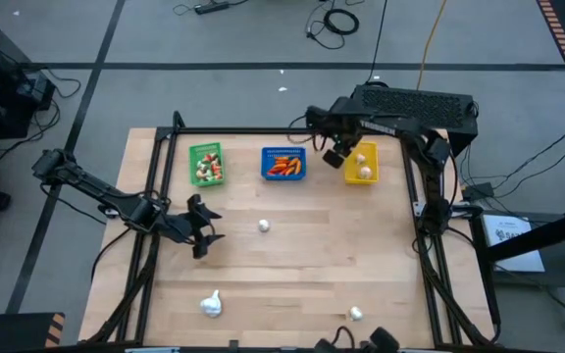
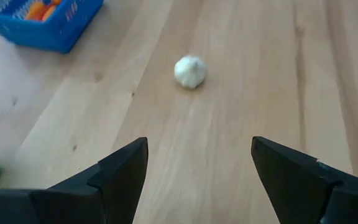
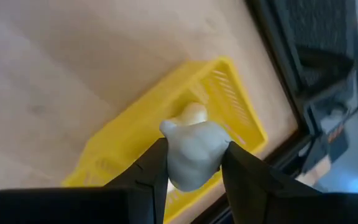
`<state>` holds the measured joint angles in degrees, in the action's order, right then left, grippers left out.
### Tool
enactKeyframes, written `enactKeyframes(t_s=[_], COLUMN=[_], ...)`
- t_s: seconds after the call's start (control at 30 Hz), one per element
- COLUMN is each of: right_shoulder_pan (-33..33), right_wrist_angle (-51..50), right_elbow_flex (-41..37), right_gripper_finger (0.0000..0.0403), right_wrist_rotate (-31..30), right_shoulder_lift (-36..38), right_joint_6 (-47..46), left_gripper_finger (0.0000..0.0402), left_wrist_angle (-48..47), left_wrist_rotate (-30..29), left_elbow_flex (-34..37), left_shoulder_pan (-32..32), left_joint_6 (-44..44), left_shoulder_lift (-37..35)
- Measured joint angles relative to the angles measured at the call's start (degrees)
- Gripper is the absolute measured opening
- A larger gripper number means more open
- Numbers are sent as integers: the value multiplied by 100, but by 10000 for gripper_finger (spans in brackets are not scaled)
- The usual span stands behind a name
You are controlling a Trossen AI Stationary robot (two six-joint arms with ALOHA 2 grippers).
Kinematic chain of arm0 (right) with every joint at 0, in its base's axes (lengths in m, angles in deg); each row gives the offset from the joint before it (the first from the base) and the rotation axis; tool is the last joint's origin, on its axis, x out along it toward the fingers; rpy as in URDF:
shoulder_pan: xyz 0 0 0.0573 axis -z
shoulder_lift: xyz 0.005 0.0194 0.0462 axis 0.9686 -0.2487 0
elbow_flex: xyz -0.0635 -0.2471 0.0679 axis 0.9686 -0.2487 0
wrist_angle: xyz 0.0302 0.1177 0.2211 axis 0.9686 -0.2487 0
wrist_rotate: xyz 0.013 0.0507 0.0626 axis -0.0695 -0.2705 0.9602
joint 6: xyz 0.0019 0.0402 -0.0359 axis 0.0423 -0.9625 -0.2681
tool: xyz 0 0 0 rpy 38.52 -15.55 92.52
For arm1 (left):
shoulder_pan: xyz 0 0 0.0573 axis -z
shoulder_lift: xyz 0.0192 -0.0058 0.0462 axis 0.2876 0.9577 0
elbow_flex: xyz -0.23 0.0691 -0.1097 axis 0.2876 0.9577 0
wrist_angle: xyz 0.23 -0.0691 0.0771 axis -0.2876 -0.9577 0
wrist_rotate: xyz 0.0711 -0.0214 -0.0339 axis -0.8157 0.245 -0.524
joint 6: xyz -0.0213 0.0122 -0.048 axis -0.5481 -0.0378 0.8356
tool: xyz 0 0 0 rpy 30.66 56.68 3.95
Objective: Sort produce into baskets
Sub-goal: Put the garlic into the yellow bin
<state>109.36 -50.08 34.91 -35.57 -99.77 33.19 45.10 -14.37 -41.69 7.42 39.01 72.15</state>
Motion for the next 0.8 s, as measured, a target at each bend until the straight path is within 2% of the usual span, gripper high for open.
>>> enactKeyframes(t_s=[0.27, 0.4, 0.8], right_shoulder_pan=[326, 341, 336], right_wrist_angle=[-27, -89, -318], right_elbow_flex=[0, 0, 0], right_gripper_finger=[116, 122, 183], right_wrist_rotate=[-15, -15, -11], right_shoulder_lift=[0, -2, -4], right_joint_6=[-1042, -1269, -1492], left_gripper_finger=[294, 294, 294], left_wrist_angle=[-190, -186, -166], left_wrist_rotate=[1, 1, 1], left_elbow_flex=[4, 4, 4], left_shoulder_pan=[0, 0, 0], left_joint_6=[237, 237, 234], left_shoulder_lift=[0, 0, 0])
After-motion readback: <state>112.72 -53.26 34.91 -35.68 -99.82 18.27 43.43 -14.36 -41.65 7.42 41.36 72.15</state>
